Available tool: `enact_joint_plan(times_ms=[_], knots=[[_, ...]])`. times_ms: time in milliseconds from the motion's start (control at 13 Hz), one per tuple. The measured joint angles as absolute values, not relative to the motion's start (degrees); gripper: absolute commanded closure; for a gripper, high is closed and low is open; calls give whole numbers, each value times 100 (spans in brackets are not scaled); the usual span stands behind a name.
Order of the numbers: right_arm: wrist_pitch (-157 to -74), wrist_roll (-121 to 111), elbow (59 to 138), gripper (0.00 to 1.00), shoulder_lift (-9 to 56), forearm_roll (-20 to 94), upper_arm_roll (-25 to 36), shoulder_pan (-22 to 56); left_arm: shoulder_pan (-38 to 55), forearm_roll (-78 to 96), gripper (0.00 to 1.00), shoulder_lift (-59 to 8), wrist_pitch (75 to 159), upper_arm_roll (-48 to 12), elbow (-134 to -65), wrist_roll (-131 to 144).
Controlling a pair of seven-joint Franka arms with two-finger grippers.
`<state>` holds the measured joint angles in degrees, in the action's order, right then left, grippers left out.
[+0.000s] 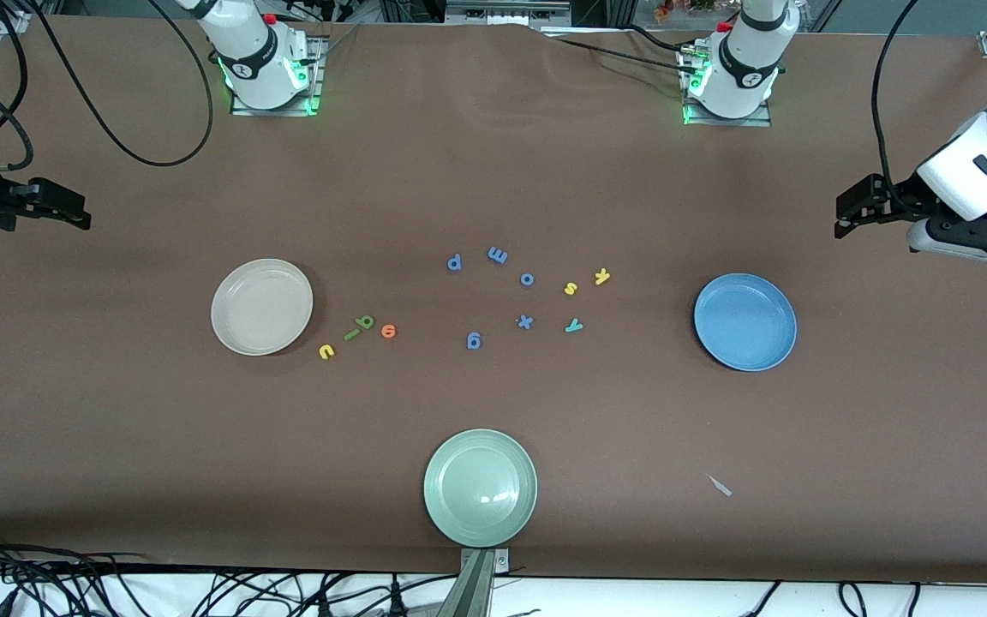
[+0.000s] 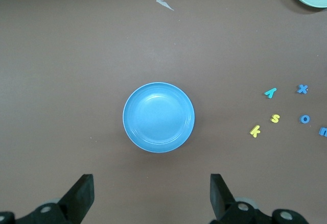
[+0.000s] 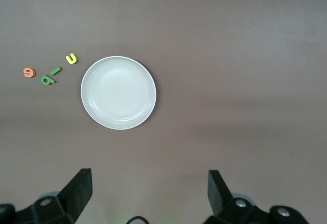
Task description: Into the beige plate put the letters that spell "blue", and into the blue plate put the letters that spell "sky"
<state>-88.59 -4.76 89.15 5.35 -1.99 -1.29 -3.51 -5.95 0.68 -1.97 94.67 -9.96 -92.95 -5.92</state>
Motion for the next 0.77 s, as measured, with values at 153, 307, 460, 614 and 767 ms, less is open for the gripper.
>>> enact_joint_plan(times_ms=[153, 307, 460, 614, 767], knots=[[-8901, -476, 8915, 0, 536, -199, -129, -351, -595, 68, 0, -197, 9467, -996, -9295, -592], [-8940, -476, 8916, 0, 537, -199, -129, -351, -595, 68, 0, -197, 9466, -997, -9295, -592], [-8961, -476, 8916, 0, 538, -199, -129, -351, -595, 68, 0, -197, 9467, -997, -9295, -592], [-8967, -476, 8916, 0, 538, -198, -129, -351, -595, 68, 0, -197, 9466, -997, -9295, -592], [-8968, -476, 8916, 0, 538, -180, -129, -351, -595, 68, 0, -197, 9466, -997, -9295, -592]])
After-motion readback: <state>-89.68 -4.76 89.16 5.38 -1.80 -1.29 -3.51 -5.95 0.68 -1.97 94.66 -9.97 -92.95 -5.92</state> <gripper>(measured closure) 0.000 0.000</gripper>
